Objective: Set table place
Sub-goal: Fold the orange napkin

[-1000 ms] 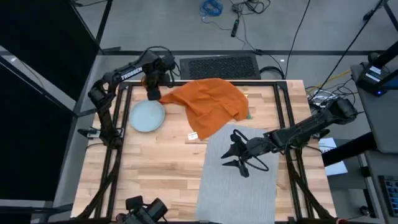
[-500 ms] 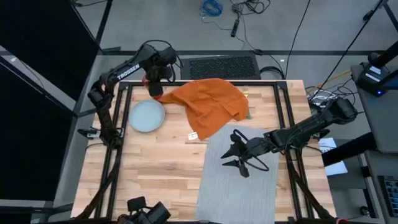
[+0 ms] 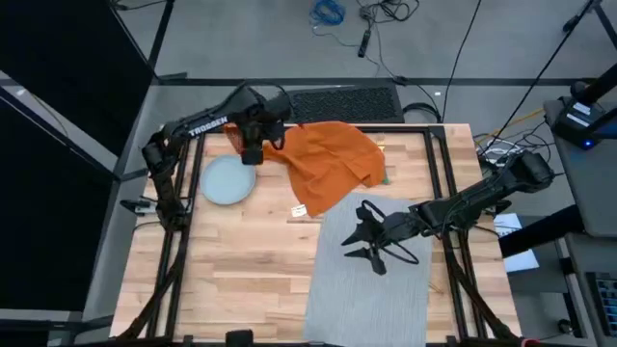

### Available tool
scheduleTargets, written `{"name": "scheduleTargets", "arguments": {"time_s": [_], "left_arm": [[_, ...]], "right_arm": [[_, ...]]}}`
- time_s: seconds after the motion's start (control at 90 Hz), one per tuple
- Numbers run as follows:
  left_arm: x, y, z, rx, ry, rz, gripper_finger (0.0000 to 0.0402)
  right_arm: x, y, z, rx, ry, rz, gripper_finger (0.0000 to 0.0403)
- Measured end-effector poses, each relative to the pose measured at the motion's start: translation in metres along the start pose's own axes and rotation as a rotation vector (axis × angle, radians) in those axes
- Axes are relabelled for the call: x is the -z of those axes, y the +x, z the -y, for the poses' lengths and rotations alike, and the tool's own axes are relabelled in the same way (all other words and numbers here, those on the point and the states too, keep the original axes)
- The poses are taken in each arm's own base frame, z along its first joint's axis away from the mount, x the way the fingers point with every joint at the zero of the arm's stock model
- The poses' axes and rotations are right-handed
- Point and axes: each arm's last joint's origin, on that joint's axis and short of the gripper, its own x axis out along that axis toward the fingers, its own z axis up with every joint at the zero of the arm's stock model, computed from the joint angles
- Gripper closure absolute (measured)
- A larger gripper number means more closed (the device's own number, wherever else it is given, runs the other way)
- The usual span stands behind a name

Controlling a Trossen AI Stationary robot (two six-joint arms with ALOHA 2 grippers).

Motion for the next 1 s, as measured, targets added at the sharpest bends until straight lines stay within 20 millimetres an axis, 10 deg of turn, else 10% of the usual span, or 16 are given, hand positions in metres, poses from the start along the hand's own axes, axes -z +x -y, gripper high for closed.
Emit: {"name": "scheduleTargets", "arguments": {"time_s": [0.322,0.556,1.0], "left_arm": [[-0.043,-0.012,0.046,0.054,0.061,0.265,0.0337],[-0.076,0.014,0.079,0.089,0.143,0.212,0.0337],[-0.119,0.047,0.114,0.146,0.132,0.275,0.0337]], "right_arm": [[0.000,0.000,0.007,0.023,-0.029,-0.017,0.0271],[-0.009,-0.006,0.009,0.038,-0.055,0.056,0.0271],[-0.016,-0.081,0.033,0.314,0.037,-0.002,0.0271]]}}
